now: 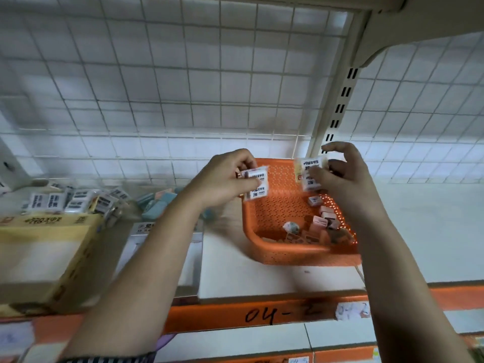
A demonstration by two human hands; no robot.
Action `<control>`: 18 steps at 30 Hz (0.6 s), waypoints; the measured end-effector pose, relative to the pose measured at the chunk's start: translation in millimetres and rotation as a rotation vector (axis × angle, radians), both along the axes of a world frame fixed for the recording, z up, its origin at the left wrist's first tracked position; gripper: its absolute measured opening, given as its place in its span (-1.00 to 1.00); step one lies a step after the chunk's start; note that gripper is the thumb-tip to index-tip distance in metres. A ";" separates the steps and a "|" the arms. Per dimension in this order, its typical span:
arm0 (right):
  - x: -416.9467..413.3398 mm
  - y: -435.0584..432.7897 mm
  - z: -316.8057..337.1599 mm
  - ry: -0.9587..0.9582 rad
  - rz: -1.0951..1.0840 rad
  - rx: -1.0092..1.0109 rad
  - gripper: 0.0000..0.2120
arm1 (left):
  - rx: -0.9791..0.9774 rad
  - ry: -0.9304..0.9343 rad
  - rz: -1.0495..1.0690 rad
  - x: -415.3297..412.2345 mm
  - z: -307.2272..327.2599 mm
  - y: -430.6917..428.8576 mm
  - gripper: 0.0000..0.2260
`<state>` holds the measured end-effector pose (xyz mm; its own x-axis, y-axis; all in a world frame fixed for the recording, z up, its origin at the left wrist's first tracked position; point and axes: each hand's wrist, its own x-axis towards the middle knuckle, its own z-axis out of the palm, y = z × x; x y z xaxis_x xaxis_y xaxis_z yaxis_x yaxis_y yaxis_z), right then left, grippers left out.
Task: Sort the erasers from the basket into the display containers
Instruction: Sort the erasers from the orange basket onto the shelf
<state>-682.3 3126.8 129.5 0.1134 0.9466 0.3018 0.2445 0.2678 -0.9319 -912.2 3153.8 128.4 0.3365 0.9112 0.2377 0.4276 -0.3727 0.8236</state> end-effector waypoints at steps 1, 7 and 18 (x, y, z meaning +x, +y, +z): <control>-8.7 -3.0 1.6 0.031 0.024 0.012 -0.69 | 0.000 -0.099 0.046 -5.8 -5.3 -5.9 -0.86; -83.7 -11.1 2.0 0.170 0.226 0.058 -0.77 | 0.017 -0.447 0.318 -56.8 -23.8 -37.6 -0.93; -247.7 -6.8 -25.7 0.164 0.287 0.031 -0.70 | 0.116 -0.428 0.597 -229.2 -35.6 -73.7 -0.96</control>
